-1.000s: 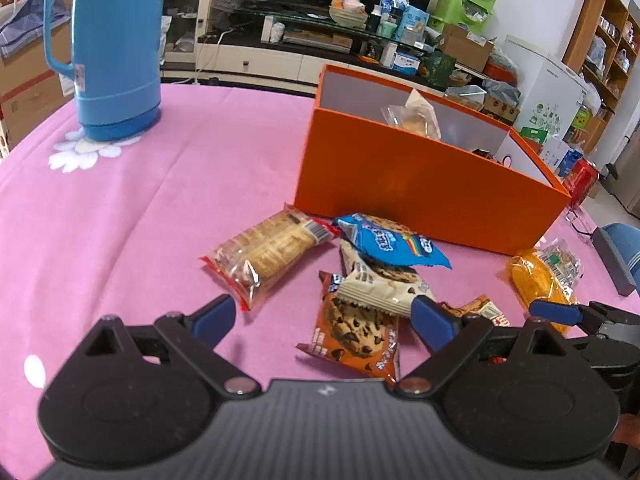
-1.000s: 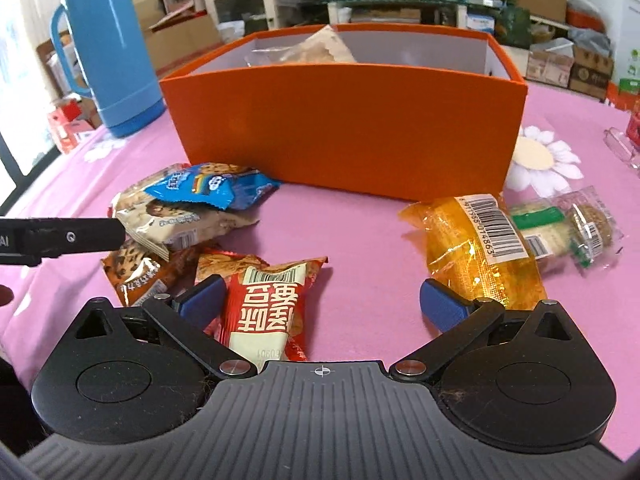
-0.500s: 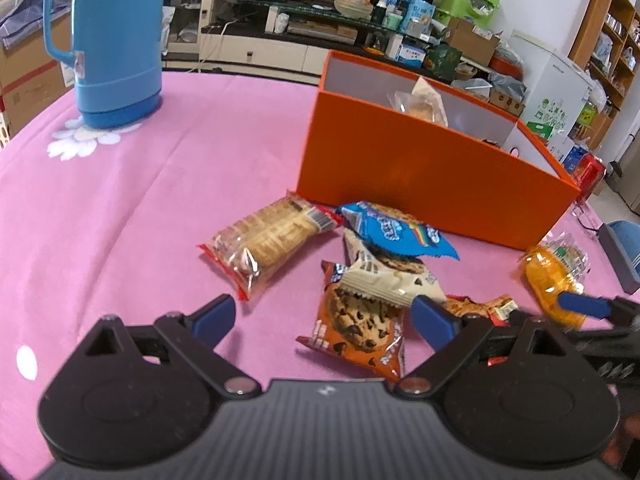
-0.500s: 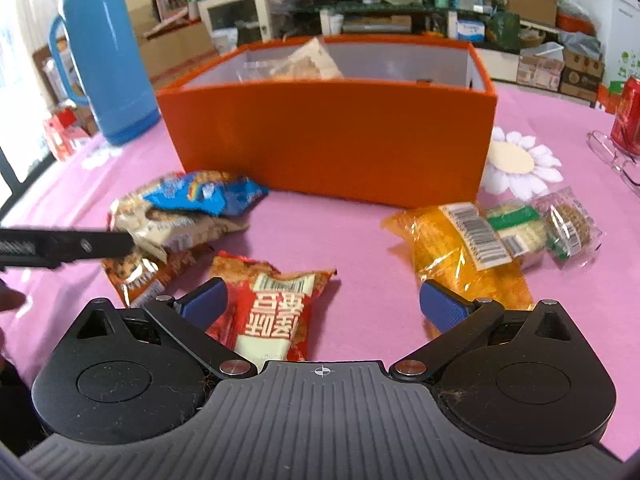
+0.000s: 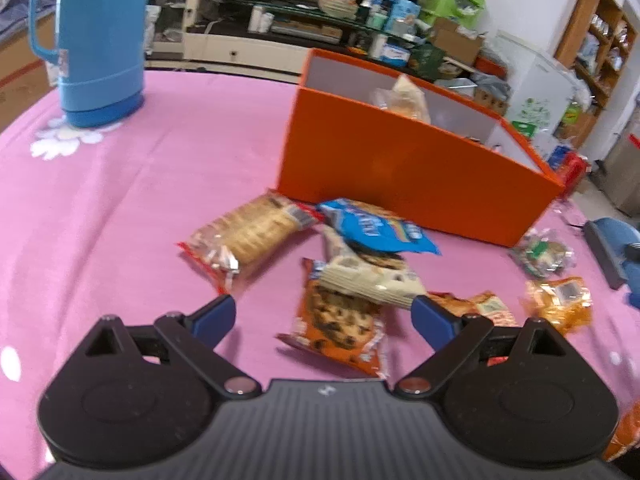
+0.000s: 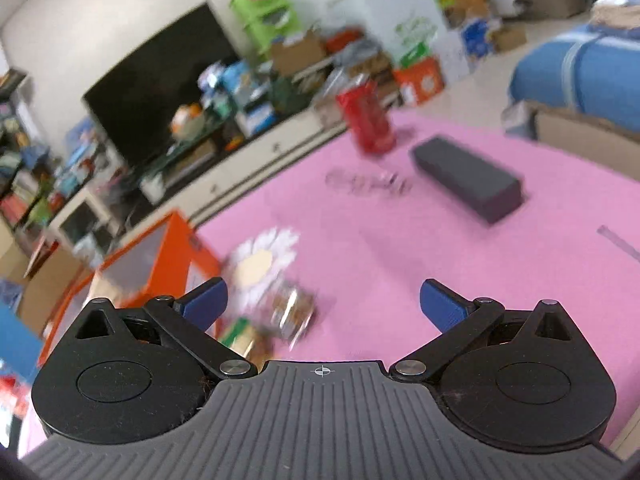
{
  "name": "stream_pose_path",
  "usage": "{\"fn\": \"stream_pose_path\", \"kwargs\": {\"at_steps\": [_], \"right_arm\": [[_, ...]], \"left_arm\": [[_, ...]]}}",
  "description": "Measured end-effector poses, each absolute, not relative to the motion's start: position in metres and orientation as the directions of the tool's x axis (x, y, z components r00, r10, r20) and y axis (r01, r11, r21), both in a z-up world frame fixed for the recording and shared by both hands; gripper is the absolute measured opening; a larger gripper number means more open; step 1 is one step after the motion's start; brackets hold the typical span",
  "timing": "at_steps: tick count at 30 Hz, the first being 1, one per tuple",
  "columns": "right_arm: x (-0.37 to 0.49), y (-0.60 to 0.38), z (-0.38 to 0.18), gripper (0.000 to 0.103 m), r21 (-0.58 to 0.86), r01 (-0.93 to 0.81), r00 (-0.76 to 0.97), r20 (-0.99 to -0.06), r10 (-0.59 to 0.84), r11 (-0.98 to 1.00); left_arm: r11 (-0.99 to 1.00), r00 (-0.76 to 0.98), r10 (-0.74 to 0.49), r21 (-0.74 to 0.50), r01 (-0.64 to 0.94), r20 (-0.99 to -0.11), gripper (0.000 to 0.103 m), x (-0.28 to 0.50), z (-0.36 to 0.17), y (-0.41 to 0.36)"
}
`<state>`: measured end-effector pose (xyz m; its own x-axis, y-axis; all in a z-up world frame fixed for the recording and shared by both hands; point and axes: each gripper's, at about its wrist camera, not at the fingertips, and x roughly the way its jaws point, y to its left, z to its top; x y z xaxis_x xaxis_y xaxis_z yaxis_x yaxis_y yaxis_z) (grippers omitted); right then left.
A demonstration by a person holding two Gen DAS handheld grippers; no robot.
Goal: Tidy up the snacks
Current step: 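Position the right tool over the yellow bread packet while the left tool hovers over the red packet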
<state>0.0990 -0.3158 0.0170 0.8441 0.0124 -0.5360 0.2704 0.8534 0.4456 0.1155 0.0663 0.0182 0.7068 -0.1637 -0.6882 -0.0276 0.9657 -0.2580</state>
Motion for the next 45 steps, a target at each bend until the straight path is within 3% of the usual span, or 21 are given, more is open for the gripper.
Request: {"fn": "stream_pose_path", "kwargs": {"at_steps": [7, 12, 16, 21, 26, 28, 34, 40, 45], "right_arm": [[0.132, -0.265, 0.001, 0.093, 0.398, 0.103, 0.763, -0.62, 0.184, 0.912], [0.147, -0.261, -0.007, 0.093, 0.453, 0.039, 0.759, -0.593, 0.268, 0.891], [0.161, -0.242, -0.017, 0.093, 0.365, 0.023, 0.72, -0.652, 0.238, 0.931], [0.145, -0.228, -0.022, 0.093, 0.418, -0.025, 0.655, -0.679, 0.33, 0.908], [0.092, -0.201, -0.023, 0.093, 0.529, -0.136, 0.573, -0.648, 0.503, 0.837], [0.08, -0.194, -0.017, 0.093, 0.494, -0.163, 0.589, -0.646, 0.486, 0.854], [0.091, -0.202, 0.017, 0.093, 0.227, -0.146, 0.726, -0.636, 0.26, 0.963], [0.112, -0.243, 0.006, 0.093, 0.267, -0.022, 0.747, -0.636, 0.194, 0.963], [0.109, -0.256, -0.005, 0.093, 0.293, -0.026, 0.725, -0.652, 0.22, 0.956]], "left_arm": [[0.968, 0.729, -0.197, -0.248, 0.039, -0.655, 0.093, 0.105, 0.032, 0.053], [0.969, 0.719, -0.196, -0.246, 0.036, -0.667, 0.093, 0.108, 0.029, 0.053], [0.971, 0.718, -0.183, -0.238, 0.025, -0.671, 0.093, 0.11, 0.024, 0.054], [0.978, 0.709, -0.15, -0.21, 0.003, -0.689, 0.093, 0.111, 0.016, 0.06], [0.971, 0.706, -0.184, -0.237, 0.024, -0.684, 0.093, 0.107, 0.018, 0.064], [0.963, 0.702, -0.221, -0.267, 0.045, -0.677, 0.093, 0.104, 0.021, 0.061], [0.927, 0.666, -0.337, -0.359, 0.109, -0.666, 0.093, 0.099, 0.028, 0.021], [0.968, 0.655, -0.231, -0.236, 0.083, -0.719, 0.093, 0.113, 0.006, -0.038], [0.979, 0.651, -0.189, -0.191, 0.069, -0.735, 0.091, 0.133, -0.007, -0.056]]}}
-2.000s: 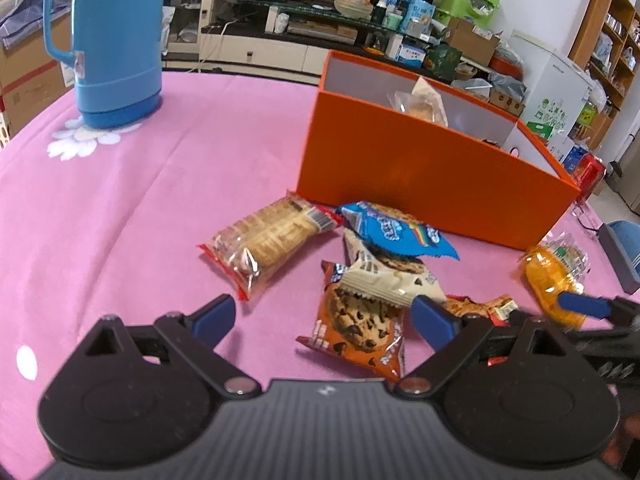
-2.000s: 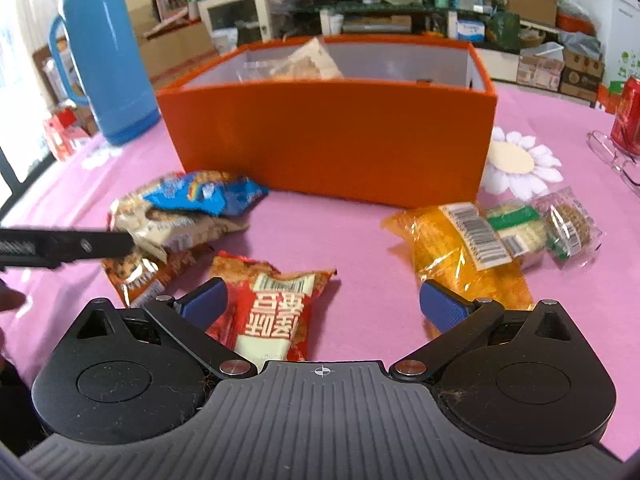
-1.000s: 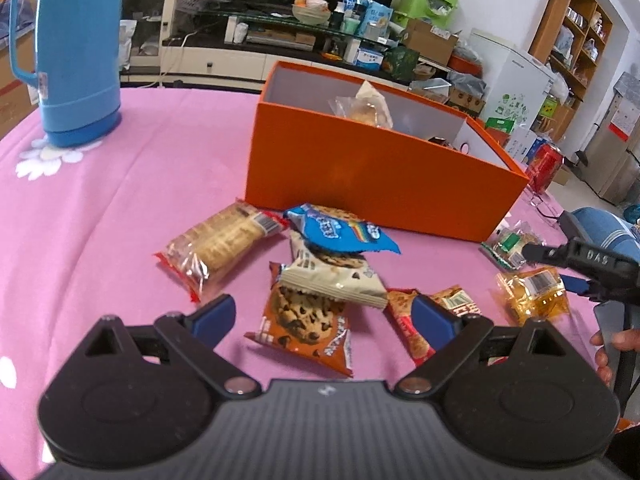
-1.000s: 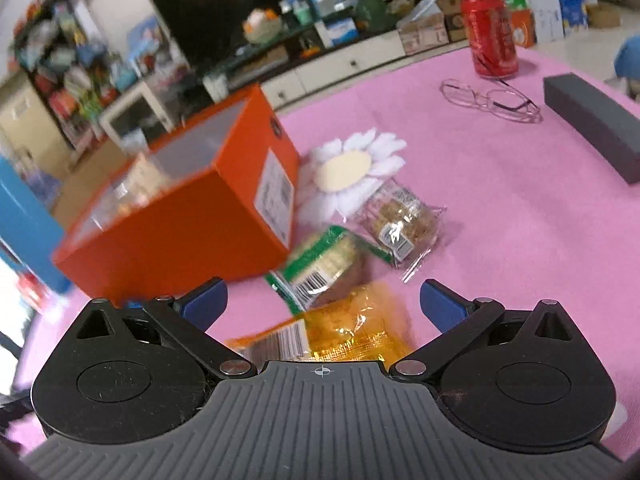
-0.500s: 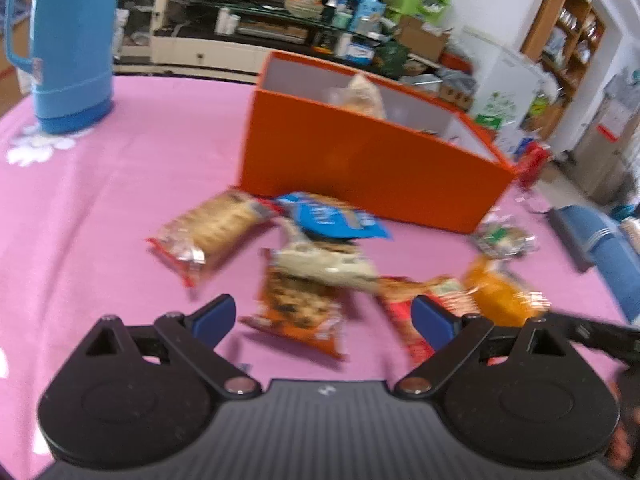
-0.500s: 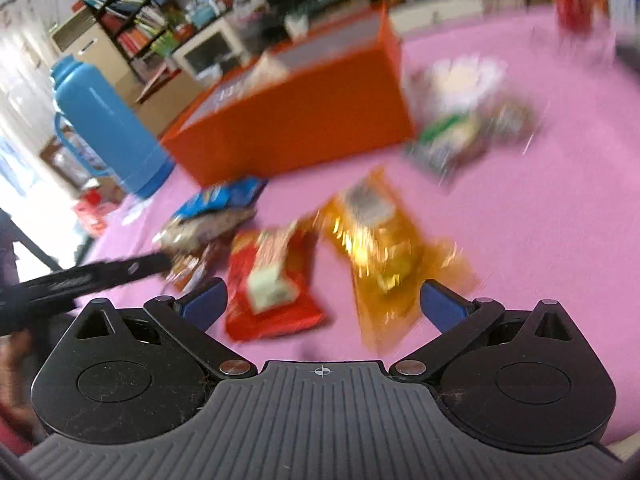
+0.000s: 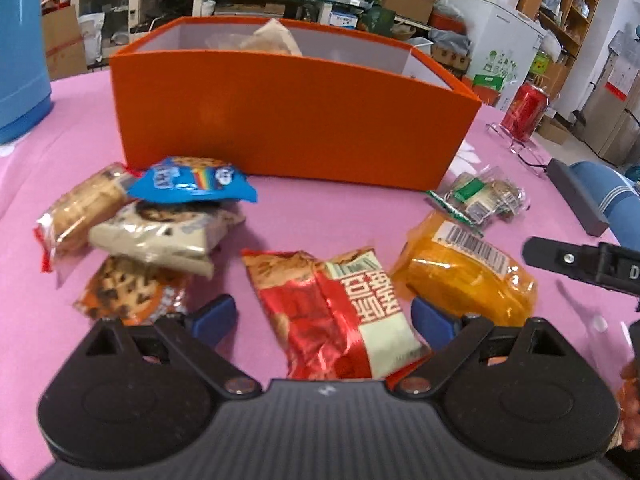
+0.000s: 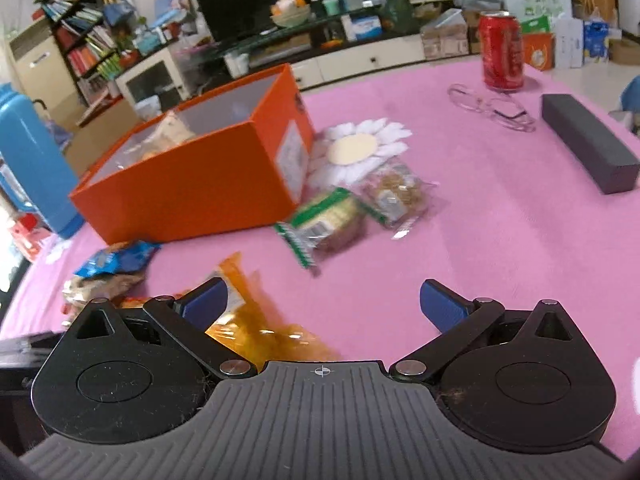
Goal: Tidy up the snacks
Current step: 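Position the right tool over the yellow bread packet while the left tool hovers over the red packet, then grasp the yellow bread packet with the right tool while the left tool grasps the red packet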
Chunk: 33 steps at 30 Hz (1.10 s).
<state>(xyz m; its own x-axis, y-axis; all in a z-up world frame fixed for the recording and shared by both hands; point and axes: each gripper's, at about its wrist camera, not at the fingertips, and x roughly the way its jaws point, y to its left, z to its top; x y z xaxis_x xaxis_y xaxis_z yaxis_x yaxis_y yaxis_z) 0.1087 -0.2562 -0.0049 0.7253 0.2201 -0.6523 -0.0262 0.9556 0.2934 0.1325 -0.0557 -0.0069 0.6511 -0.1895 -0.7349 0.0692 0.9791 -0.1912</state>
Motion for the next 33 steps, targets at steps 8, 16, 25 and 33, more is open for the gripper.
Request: {"fn": "stream_pose_path", "kwargs": {"at_steps": [8, 16, 25, 33], "right_arm": [[0.111, -0.26, -0.008, 0.093, 0.337, -0.037, 0.718, -0.646, 0.259, 0.941], [0.108, -0.199, -0.005, 0.093, 0.168, -0.263, 0.693, -0.652, 0.307, 0.95], [0.124, -0.159, -0.023, 0.077, 0.01, -0.323, 0.663, -0.711, 0.234, 0.946], [0.12, -0.164, -0.021, 0.045, 0.02, -0.283, 0.672, -0.709, 0.213, 0.959]], "left_arm": [[0.979, 0.625, -0.203, -0.158, 0.127, -0.753, 0.061, 0.123, 0.0, -0.029], [0.968, 0.621, -0.243, -0.143, 0.207, -0.745, 0.063, 0.097, -0.001, -0.01], [0.96, 0.638, -0.263, -0.132, 0.247, -0.724, 0.069, 0.104, -0.005, -0.015], [0.96, 0.648, -0.244, -0.087, 0.264, -0.721, 0.053, 0.098, -0.005, -0.02]]}}
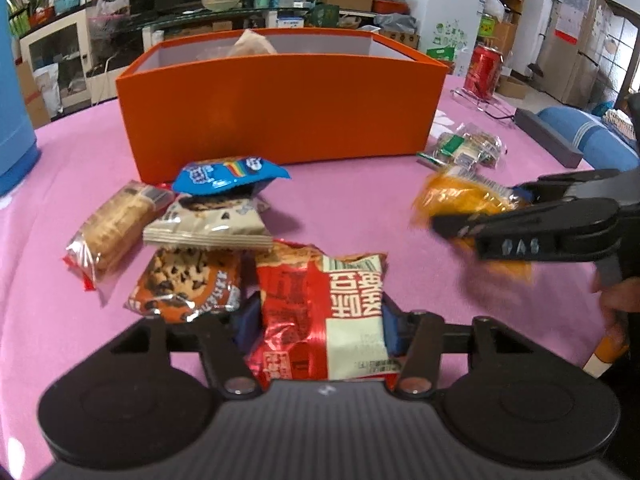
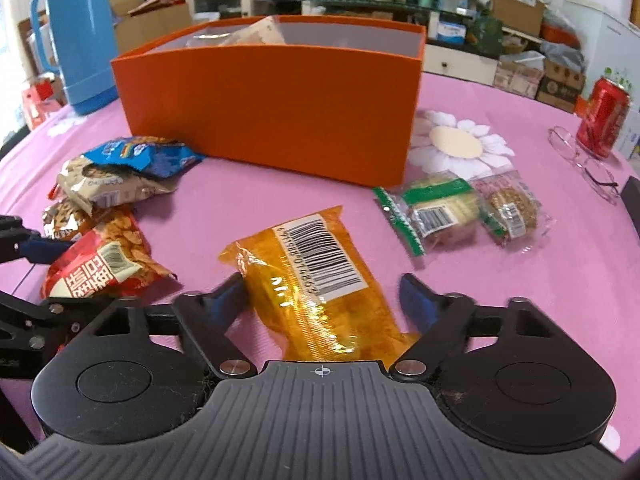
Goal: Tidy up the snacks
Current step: 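Grasp the yellow bread packet with the right tool while the left tool grasps the red packet, then carry both packets over the orange box and open both tools to drop them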
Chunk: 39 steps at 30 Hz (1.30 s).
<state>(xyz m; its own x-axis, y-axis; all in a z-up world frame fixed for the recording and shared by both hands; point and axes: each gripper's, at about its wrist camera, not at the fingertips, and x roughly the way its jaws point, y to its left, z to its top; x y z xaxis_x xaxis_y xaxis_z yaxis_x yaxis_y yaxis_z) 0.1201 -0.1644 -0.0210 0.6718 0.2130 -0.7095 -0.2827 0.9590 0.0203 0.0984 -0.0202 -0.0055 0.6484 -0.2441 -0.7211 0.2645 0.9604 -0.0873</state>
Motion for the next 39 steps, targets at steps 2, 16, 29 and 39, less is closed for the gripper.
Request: {"fn": "stream_pose_path", "kwargs": {"at_steps": [2, 16, 29, 39], "right_arm": [[0.116, -0.17, -0.017, 0.021, 0.029, -0.262, 0.674, -0.71, 0.205, 0.965], [0.092, -0.192, -0.013, 0.066, 0.04, -0.204, 0.685, -0.708, 0.171, 0.978], [0.082, -0.201, 0.002, 0.018, 0.178, -0.197, 0.7, -0.662, 0.266, 0.964], [0.145, -0.196, 0.086, 0.018, 0.182, -0.22, 0.835, -0.473, 0.282, 0.958]], "left_arm": [[0.957, 0.636, -0.257, -0.099, 0.272, -0.728, 0.053, 0.094, -0.003, -0.02], [0.96, 0.635, -0.223, -0.053, 0.275, -0.74, 0.071, 0.079, -0.006, -0.025], [0.94, 0.652, -0.336, -0.2, 0.276, -0.68, 0.054, 0.063, 0.025, -0.01], [0.95, 0.799, -0.3, -0.238, 0.202, -0.522, 0.054, 0.162, 0.108, 0.012]]}}
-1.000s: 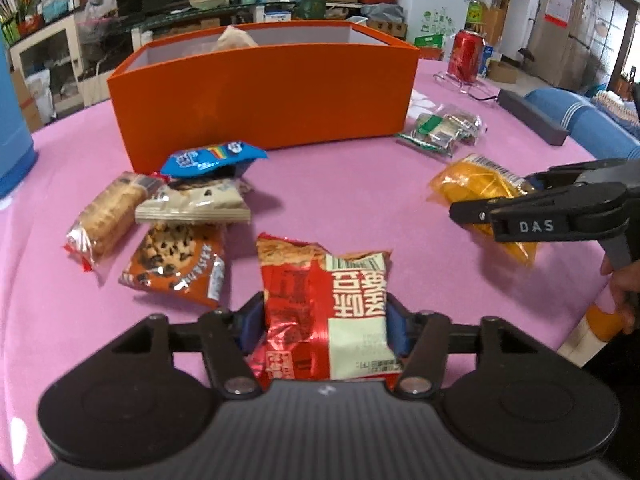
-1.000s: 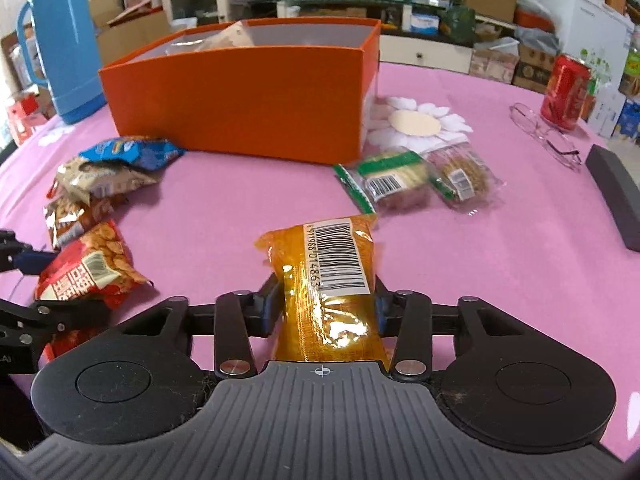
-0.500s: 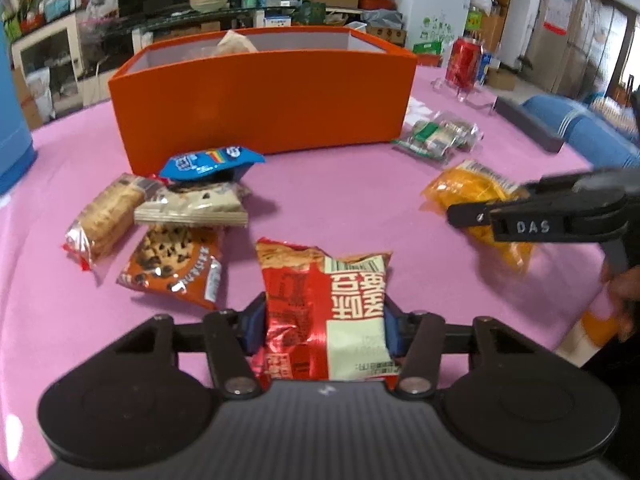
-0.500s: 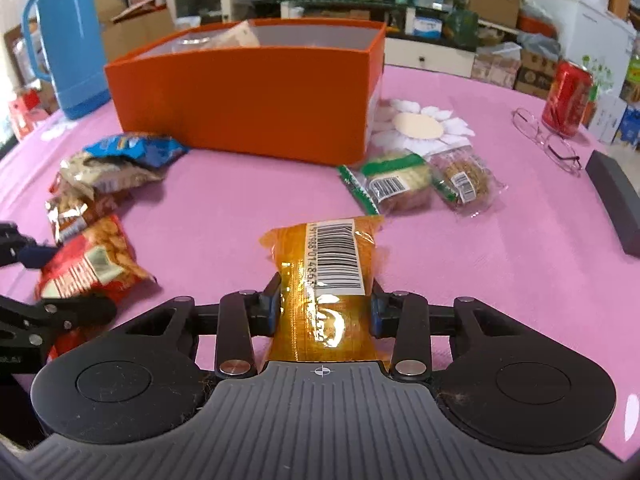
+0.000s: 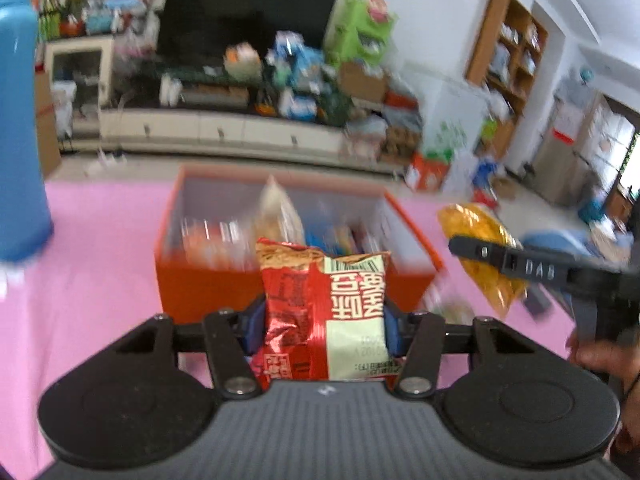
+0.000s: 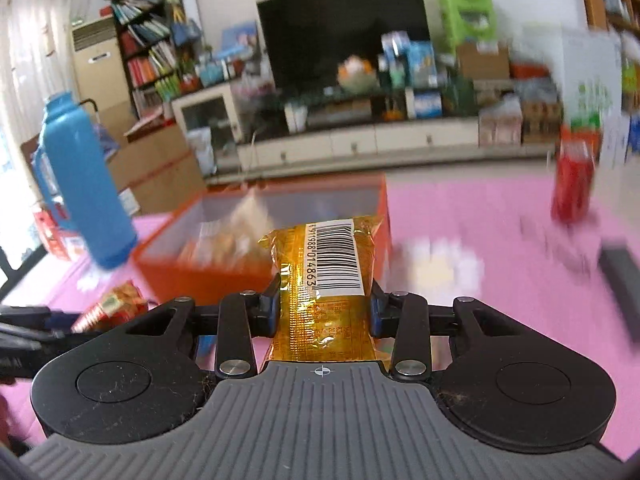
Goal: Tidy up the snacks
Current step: 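Carry both packets over the orange box and open both tools to drop them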
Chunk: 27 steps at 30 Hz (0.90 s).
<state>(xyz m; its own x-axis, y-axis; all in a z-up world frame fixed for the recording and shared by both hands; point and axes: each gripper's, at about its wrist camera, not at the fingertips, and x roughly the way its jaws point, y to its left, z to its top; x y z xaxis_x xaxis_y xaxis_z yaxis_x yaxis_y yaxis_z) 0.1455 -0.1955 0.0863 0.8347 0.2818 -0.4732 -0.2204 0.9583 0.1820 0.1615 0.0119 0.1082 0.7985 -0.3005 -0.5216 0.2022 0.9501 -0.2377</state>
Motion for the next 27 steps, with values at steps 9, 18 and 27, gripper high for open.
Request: {"fn": "stream_pose_path", "kwargs": {"at_steps": [9, 18, 27], "right_arm": [[0.261, -0.149, 0.077, 0.018, 0.169, -0.237, 0.847, -0.447, 0.289, 0.957], [0.284, -0.131, 0.056, 0.054, 0.206, -0.267, 0.824, -0.457, 0.334, 0.941], [0.224, -0.151, 0.084, 0.093, 0.187, -0.249, 0.873, -0.382, 0.304, 0.95]], "left_arm": [[0.98, 0.836, -0.17, -0.176, 0.09, -0.522, 0.054, 0.284, 0.105, 0.026], [0.989, 0.856, -0.107, -0.139, 0.041, -0.505, 0.073, 0.283, 0.093, 0.043], [0.993, 0.835, -0.079, -0.115, 0.019, -0.545, 0.075, 0.176, 0.078, 0.058]]}}
